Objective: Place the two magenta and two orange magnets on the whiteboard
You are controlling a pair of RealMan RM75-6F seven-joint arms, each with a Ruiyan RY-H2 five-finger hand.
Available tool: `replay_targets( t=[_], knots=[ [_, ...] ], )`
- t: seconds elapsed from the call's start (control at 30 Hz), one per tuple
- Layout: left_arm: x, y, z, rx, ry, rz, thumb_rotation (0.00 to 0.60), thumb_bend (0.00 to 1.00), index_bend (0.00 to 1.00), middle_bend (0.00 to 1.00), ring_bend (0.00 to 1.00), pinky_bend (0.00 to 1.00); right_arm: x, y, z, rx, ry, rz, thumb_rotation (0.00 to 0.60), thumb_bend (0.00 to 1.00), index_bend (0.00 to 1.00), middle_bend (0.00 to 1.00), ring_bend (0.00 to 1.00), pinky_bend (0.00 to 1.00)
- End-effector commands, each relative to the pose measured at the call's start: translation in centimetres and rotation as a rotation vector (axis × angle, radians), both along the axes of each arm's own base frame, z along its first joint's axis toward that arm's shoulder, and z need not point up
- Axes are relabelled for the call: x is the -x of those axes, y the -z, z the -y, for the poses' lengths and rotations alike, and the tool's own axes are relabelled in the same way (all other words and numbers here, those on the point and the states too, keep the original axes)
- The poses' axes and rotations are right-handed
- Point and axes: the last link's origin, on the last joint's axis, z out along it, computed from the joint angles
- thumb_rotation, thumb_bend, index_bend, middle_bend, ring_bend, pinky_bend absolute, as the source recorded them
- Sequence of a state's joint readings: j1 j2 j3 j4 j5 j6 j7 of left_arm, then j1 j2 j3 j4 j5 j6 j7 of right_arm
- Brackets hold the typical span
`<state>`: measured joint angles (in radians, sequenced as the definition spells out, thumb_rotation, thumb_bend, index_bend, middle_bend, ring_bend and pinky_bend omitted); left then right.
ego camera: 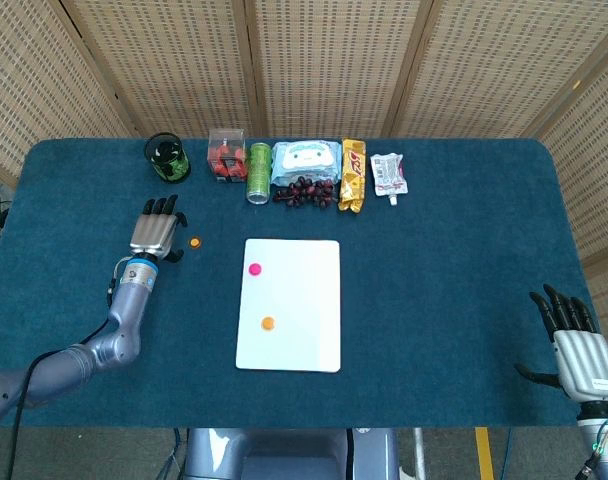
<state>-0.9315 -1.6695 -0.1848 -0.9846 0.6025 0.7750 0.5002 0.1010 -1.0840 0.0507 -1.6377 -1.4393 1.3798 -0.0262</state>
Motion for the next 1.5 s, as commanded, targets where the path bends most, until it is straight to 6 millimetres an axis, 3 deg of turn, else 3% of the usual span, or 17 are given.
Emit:
replay_targets(
  t=[0.03,0.43,0.83,1.37,1.5],
  knots=[
    [0.0,1.5,-0.6,0.02,-0.016,0.021,0.6,0.31,0.34,0.0,0.0,0.0,0.0,0.0,0.0,0.0,0.002,0.002,0.6,0.0,0.0,0.0,0.0,0.0],
    [0.4,2.0,-1.7,0.027,-0.023,0.034,0.6,0.31,0.35,0.0,0.0,0.0,0.0,0.0,0.1,-0.005,0.011,0.002,0.6,0.0,0.0,0.0,0.0,0.0],
    [0.2,2.7,-1.6,0.035,-0.014,0.038,0.6,0.31,0.42,0.0,0.0,0.0,0.0,0.0,0.1,-0.005,0.013,0.005,0.6,0.0,0.0,0.0,0.0,0.0],
    [0.4,3.1,-1.7,0.021,-0.033,0.034,0.6,0.31,0.43,0.0,0.0,0.0,0.1,0.0,0.1,-0.005,0.013,0.008,0.6,0.0,0.0,0.0,0.0,0.0],
    [0.4,3.2,-1.7,0.021,-0.03,0.023,0.6,0.32,0.48,0.0,0.0,0.0,0.1,0.0,0.1,-0.004,0.015,0.01,0.6,0.0,0.0,0.0,0.0,0.0]
  ],
)
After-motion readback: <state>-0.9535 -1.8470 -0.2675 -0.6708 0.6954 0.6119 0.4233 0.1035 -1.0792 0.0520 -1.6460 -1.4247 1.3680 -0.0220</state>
